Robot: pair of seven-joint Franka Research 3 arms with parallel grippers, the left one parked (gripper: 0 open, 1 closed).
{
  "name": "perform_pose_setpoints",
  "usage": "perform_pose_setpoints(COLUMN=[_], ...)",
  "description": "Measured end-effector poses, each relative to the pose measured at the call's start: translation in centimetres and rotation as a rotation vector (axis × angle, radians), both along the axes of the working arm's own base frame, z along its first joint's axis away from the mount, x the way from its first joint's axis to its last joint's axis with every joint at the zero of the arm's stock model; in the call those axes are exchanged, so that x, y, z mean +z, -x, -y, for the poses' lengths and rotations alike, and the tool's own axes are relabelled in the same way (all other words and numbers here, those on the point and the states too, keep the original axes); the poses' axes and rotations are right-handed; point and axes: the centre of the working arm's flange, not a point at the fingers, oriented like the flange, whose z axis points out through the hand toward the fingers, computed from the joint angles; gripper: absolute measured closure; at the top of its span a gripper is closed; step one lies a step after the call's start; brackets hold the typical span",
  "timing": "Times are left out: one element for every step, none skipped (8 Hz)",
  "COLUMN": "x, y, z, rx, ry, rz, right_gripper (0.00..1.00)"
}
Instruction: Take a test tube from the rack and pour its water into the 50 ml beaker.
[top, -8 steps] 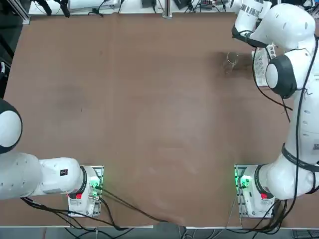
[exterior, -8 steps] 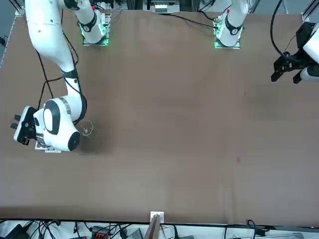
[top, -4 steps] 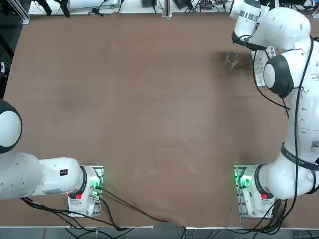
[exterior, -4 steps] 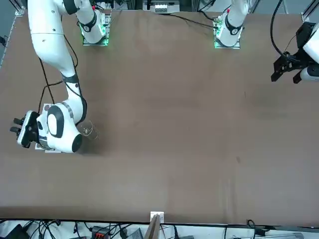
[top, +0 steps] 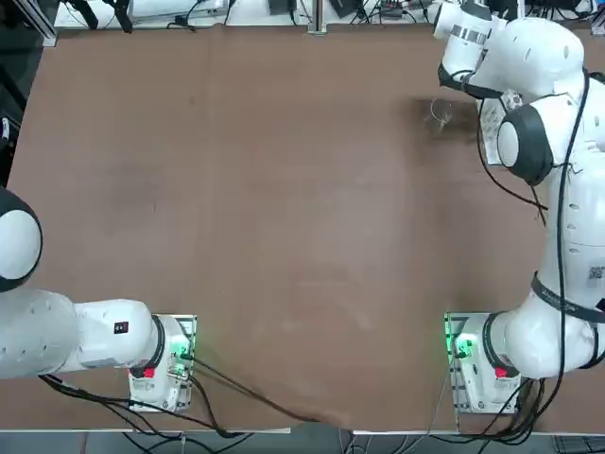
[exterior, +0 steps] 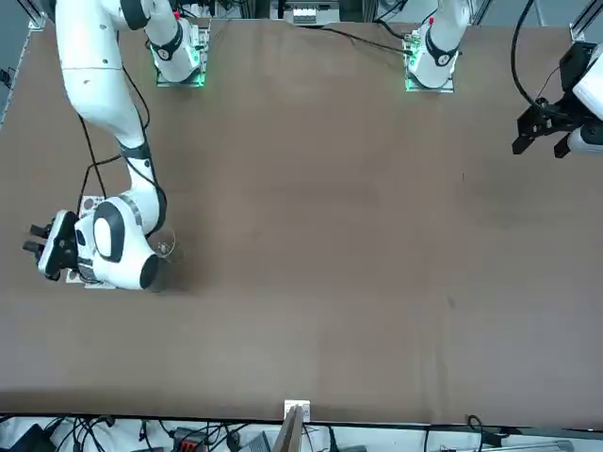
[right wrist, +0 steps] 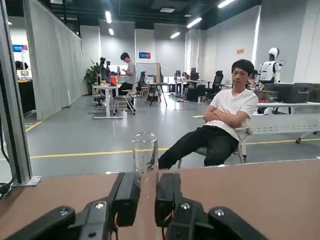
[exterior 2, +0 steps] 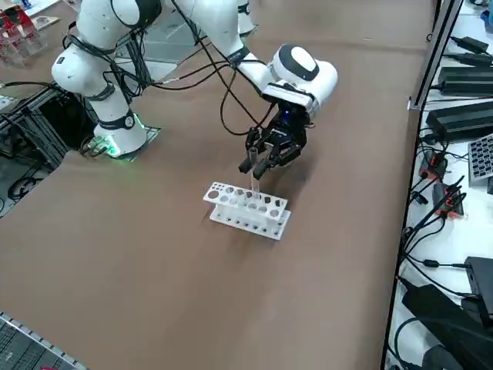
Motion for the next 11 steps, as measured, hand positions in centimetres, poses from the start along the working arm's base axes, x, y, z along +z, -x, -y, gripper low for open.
perform_pose_setpoints(x=[-0.2,-0.3,-0.4,-0.6,-0.9,-1.3,-1.4,-1.5,-1.6,-1.8,-1.9], y=[0.0,0.0,0.1,0.1,0.1,0.2,0.2,0.2,0.3,0.4,0.5], z=[-0.1,-0.1,-0.1,-0.1,-0.1,0.0,0.0,0.0,0.0,0.0,0.0], rx=[0.000,-0.001,-0.002,-0.004,-0.005,-0.006,-0.007,-0.008,-0.010,-0.015,-0.021], ry=[0.002,0.004,0.004,0.003,0.005,0.008,0.008,0.007,0.007,0.001,-0.003], rz=[0.003,0.009,0.010,0.008,0.010,0.013,0.012,0.012,0.009,0.005,0.003], right_gripper=[0.77,0.77,0.77,0.77,0.77,0.77,0.77,0.77,0.77,0.77,0.77])
